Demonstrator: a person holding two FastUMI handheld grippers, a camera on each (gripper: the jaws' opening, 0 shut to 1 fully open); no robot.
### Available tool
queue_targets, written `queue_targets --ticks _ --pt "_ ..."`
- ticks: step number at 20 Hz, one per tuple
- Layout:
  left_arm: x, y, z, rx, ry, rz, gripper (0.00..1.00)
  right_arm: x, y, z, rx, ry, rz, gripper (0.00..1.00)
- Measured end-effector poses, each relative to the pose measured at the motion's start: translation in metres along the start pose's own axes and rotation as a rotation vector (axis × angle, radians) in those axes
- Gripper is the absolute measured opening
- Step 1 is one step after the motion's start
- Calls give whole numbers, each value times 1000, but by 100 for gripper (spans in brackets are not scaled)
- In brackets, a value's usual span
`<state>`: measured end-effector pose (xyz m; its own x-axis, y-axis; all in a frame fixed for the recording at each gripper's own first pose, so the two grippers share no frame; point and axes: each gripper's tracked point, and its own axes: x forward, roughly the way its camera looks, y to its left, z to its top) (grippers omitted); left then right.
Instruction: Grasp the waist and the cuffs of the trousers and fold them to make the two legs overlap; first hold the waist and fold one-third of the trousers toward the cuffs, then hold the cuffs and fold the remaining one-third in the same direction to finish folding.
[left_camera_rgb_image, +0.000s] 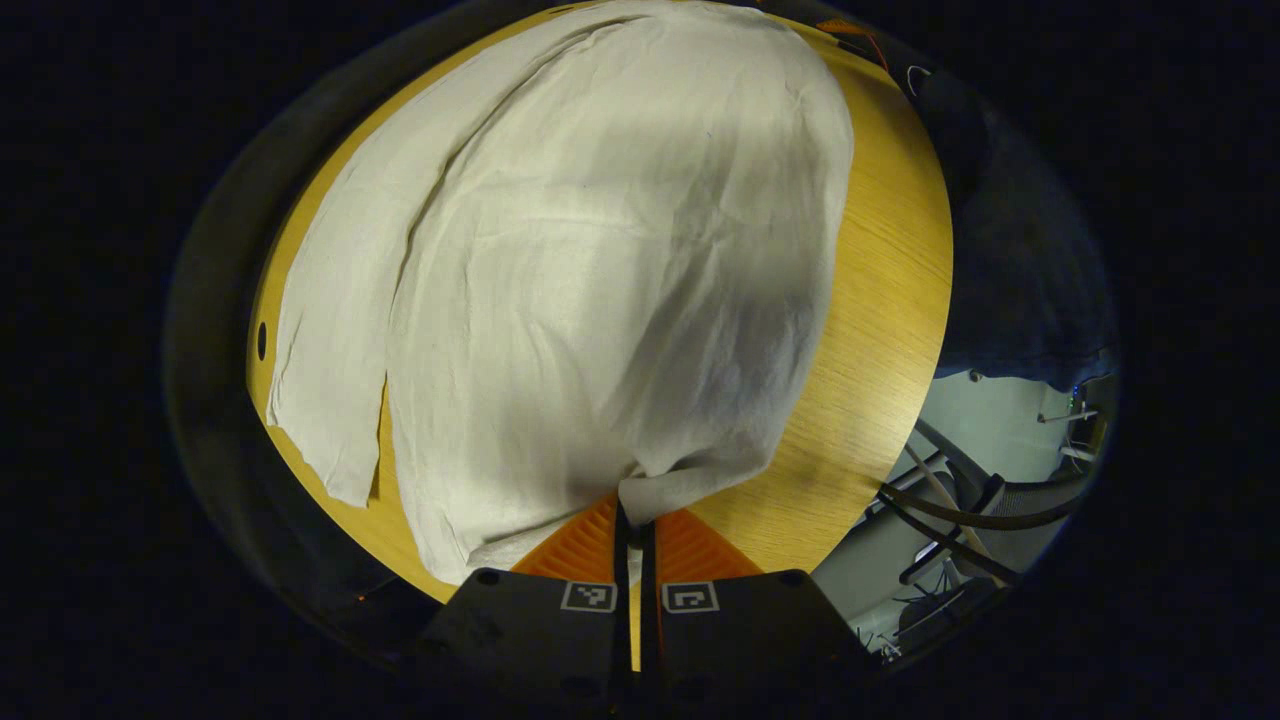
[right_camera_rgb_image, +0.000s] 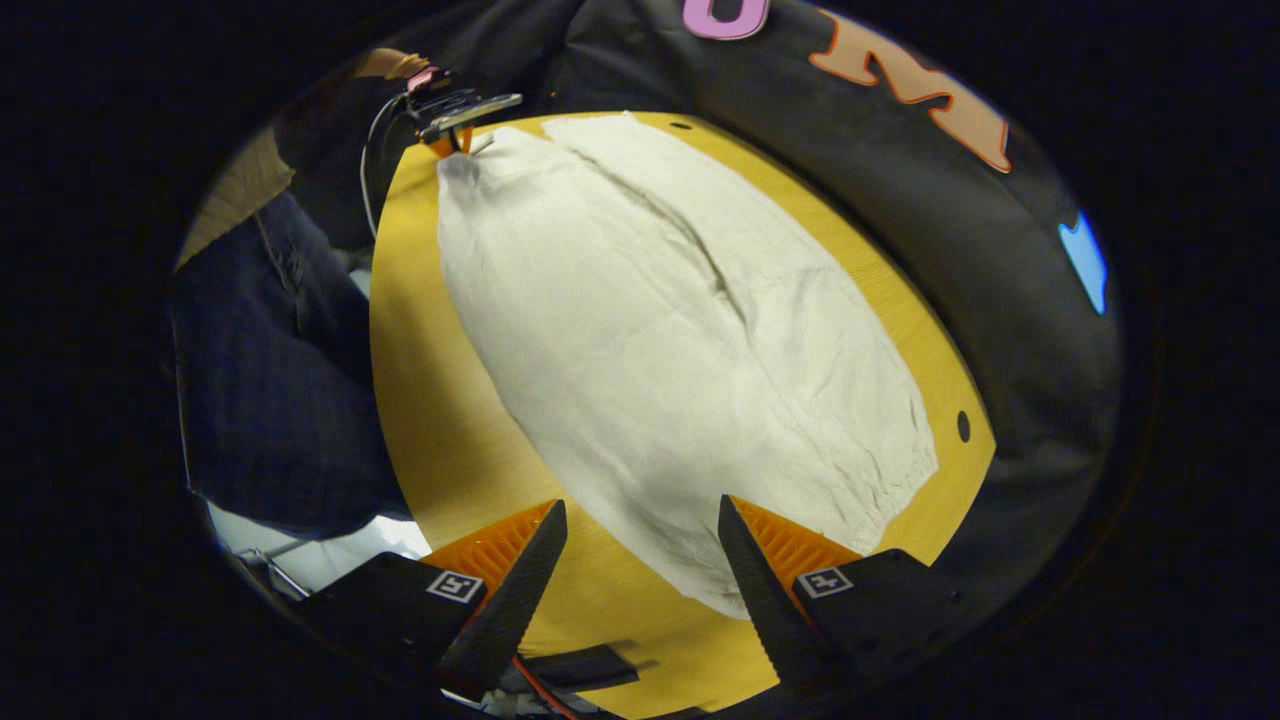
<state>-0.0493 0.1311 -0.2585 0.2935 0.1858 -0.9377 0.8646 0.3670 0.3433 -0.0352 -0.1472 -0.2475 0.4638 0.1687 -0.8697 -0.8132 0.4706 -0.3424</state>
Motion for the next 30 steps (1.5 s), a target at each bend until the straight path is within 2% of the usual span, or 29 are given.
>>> queue_targets --ticks 7,12,16,18,19,20,21,22,23,25,26,30 --pt "0 -1 0 -5 24 -7 2 39 6 -42 -88 202 121 98" --pt "1 -1 0 4 45 -26 2 44 3 -43 -142 254 154 96" --pt "0 -2 0 10 56 -38 2 44 1 -43 -140 302 128 78" --pt "0 -3 1 5 59 -39 2 45 -2 -43 -128 321 110 77" --pt "0 -2 0 3 61 -39 2 46 -5 -45 -128 329 97 60" --pt "0 -2 1 1 58 -39 2 46 -8 -44 -136 334 77 56" --pt "0 -2 0 0 58 -39 2 47 -16 -43 -148 332 38 35" --pt "0 -3 0 0 56 -38 2 46 -19 -42 -153 330 16 30" --pt "0 -3 0 3 54 -38 2 47 -18 -42 -168 322 11 12" --pt "1 -1 1 13 35 -31 2 51 -20 -43 -169 319 1 12" --pt "1 -1 1 11 26 -29 0 45 -20 -41 -154 323 -2 6" --pt "1 -1 1 -10 8 -12 0 47 -21 -42 -90 333 -1 3"
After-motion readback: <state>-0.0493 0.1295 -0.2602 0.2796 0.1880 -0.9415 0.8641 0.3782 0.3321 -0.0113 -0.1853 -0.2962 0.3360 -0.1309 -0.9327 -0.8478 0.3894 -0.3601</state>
